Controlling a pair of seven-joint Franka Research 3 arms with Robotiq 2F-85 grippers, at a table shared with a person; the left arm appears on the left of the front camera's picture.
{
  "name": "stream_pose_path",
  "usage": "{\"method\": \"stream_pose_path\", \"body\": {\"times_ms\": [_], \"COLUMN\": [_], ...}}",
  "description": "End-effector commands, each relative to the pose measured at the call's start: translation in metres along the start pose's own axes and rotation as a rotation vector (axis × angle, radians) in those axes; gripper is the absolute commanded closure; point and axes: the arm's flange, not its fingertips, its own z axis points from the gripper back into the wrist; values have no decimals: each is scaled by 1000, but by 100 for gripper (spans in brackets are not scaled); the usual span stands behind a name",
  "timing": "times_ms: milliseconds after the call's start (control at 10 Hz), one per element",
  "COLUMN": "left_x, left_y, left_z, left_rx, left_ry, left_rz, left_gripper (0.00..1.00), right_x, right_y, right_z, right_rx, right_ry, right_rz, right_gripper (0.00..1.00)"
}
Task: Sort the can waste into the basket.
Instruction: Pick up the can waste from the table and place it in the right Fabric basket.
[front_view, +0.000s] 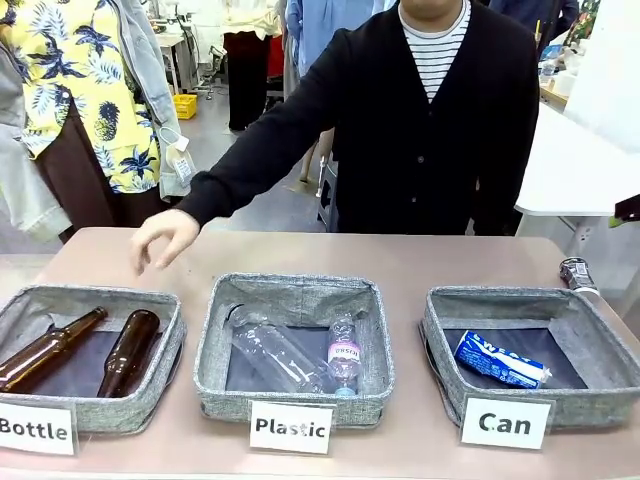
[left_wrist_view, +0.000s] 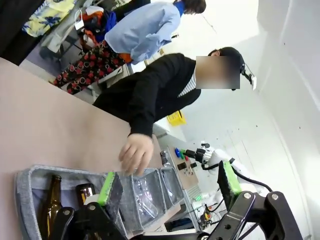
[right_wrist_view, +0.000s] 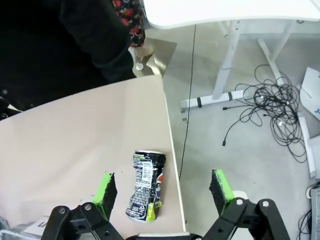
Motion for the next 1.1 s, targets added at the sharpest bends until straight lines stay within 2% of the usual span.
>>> {"method": "stream_pose_path", "body": {"times_ms": [0,200,700,800,900,1000], "left_x": [-9,-19,-67,-76,-83,-68], "left_y": [-1,5,25,24,21,30], "left_z": [-9,-26,-76,-91,-106,-85], "left_rx": [20,27,61,51,-37,49], "left_ry": [50,108,360,379,360,360], "left_rz": [5,21,55,6,-21,57], "left_gripper": [0,0,0,0,0,0], "right_x": [7,5,1,1,1,0], "right_y": [6,7,10,11,12,12], "right_z": [-14,-26,-52,-56,-58,-61], "right_rx": [-31,-52,-96,-99,-101,-109], "right_ry": [27,42,87,95,100,111], "right_rz": [-31,-48,-71,-75,-73,-78], "right_gripper": [0,0,0,0,0,0]}}
